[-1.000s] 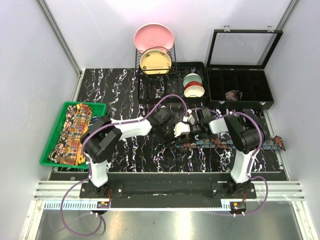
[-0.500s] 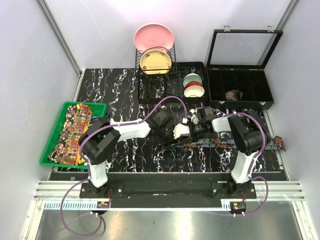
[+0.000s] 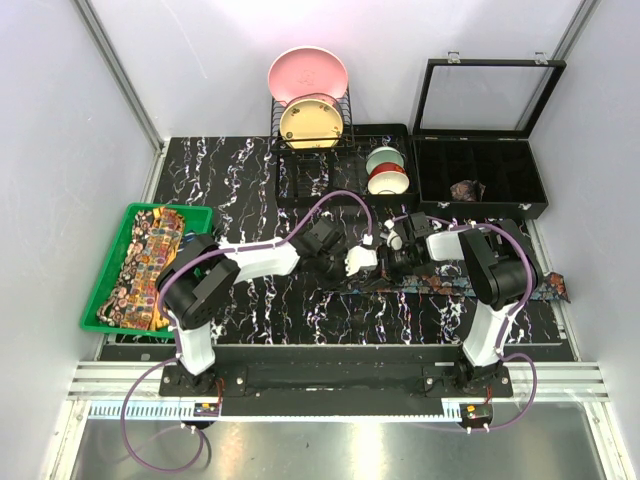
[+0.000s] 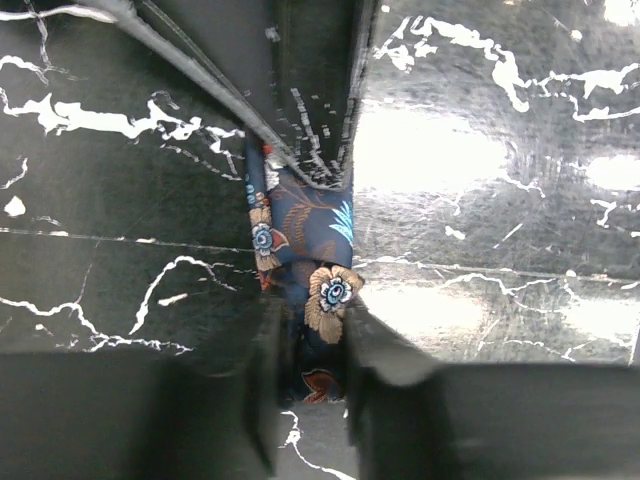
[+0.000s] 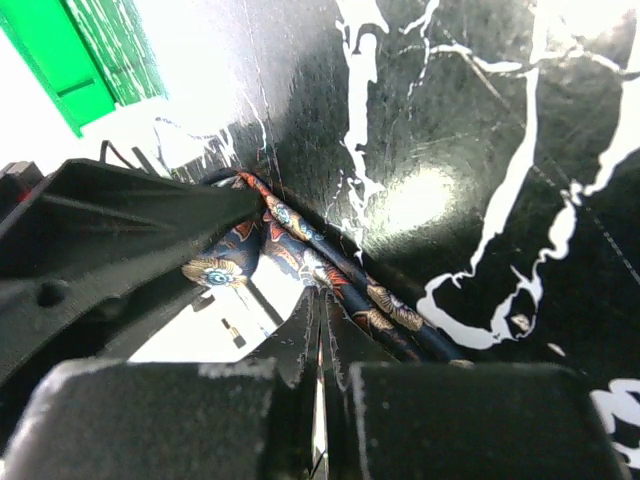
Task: Roll the ties
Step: Roll the tie at the center of the board.
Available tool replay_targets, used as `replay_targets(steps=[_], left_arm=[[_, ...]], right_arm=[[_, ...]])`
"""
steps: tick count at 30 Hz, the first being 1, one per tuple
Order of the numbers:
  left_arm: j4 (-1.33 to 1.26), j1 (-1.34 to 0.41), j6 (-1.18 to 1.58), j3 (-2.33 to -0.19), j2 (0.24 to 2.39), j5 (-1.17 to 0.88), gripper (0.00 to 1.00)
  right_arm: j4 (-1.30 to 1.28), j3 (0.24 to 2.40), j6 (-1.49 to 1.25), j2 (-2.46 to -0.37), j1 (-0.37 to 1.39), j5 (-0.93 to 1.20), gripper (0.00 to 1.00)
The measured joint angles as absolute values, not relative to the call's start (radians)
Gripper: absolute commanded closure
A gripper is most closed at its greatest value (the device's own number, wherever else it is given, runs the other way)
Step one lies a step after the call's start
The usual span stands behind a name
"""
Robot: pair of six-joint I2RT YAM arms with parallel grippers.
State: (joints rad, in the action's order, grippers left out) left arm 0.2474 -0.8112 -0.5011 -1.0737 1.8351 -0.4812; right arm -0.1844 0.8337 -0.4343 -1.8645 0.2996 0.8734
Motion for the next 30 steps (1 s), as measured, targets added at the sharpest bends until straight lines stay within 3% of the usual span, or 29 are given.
replay_targets(steps=[2, 7, 10, 11, 12, 27, 30], left_arm=[[0.247, -0.809, -0.5, -1.074, 1.835, -0.481, 0.98], [0.247, -0.806, -0.509, -1.074, 1.835, -0.479, 0.95], [0.247, -0.806, -0.514, -1.074, 1.835, -0.479, 0.88], [0.247, -0.806, -0.516, -1.074, 1.835, -0.48, 0.84], [0.247, -0.806, -0.516, -1.074, 1.835, -0.479, 0.81], [0.251, -0.803, -0.516, -1.073, 1.835, -0.474, 0.77], [0.253, -0.8, -0.516, -1.073, 1.835, -0.474, 0.78]], right_arm=[[-0.187, 0.836, -0.43, -1.866, 0.3, 0.875, 1.0], [-0.186, 0.836, -0.43, -1.866, 0.299, 0.888, 0.99], [-0.165, 0.835, -0.45, -1.866, 0.298, 0.935, 0.79], [-0.148, 0.834, -0.469, -1.864, 0.298, 0.95, 0.67], [-0.126, 0.831, -0.488, -1.859, 0.298, 0.965, 0.63], [0.15, 0.813, -0.714, -1.94, 0.334, 1.047, 0.6], [0.179, 0.807, -0.731, -1.946, 0.335, 1.053, 0.65]])
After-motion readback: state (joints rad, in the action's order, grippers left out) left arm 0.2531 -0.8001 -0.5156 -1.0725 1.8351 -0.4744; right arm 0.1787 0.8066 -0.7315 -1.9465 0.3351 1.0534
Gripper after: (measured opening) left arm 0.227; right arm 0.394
